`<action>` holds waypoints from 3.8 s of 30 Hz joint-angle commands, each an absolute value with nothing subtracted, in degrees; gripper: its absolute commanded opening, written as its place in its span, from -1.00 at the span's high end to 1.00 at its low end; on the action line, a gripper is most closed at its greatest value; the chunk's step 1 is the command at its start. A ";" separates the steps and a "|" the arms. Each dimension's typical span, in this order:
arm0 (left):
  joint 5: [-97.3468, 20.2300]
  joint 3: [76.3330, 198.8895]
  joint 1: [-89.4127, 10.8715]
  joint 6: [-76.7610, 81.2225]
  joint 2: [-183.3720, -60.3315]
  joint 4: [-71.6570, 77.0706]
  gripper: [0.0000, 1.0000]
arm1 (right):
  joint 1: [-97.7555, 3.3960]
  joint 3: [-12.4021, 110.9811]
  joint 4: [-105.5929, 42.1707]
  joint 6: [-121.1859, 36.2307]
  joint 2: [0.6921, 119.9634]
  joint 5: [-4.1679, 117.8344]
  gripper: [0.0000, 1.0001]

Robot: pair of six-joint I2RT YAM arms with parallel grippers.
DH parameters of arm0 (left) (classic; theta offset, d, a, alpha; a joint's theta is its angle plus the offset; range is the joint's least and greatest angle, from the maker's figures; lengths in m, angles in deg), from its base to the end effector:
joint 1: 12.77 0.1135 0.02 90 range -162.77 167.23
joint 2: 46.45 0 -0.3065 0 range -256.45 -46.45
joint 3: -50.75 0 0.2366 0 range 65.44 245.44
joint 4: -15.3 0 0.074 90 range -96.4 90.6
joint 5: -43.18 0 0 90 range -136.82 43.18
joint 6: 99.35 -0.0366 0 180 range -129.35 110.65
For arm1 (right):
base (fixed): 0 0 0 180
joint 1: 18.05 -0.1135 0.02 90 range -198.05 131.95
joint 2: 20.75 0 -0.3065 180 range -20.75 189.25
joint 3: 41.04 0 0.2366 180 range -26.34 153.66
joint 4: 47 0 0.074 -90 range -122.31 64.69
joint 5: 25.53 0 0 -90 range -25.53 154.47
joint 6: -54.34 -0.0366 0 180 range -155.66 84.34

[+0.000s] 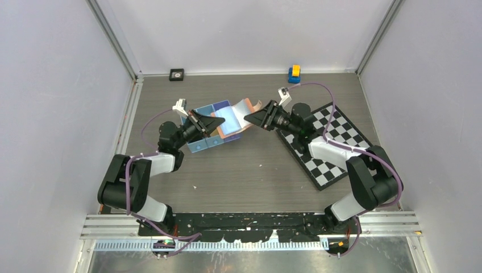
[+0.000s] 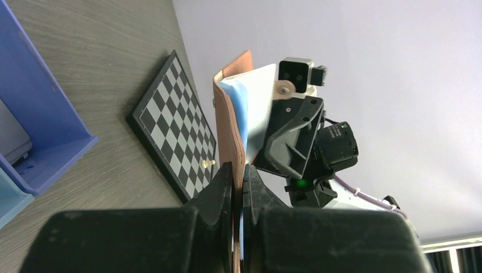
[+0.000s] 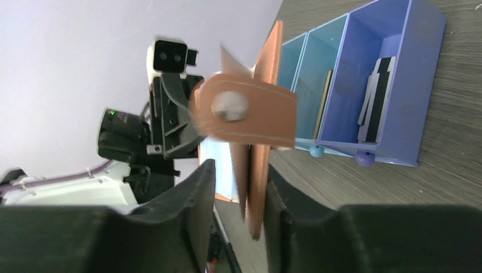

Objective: Take the credit cards out of the card holder
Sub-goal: Close the card holder at the center of the board.

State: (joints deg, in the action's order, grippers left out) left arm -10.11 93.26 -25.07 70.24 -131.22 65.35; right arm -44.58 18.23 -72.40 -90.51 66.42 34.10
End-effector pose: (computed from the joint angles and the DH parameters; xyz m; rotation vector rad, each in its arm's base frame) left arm 0.2587 -0.0788 0.2736 -0.3841 1.6873 -1.7055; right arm 0.2775 0.1592 0.3043 -0.0130 1.8369 1.4756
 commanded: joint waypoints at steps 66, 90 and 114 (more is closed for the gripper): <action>-22.04 105.96 -33.17 43.78 -129.70 20.64 -0.05 | -70.88 38.12 -16.49 -53.37 74.59 84.47 0.09; -16.39 110.21 -34.83 40.92 -134.76 19.40 0.43 | -62.55 37.38 -18.61 -60.27 74.84 57.36 -0.33; -25.00 124.85 -43.49 26.08 -143.46 -4.99 0.67 | -54.48 37.53 -22.39 -66.86 86.11 61.70 0.99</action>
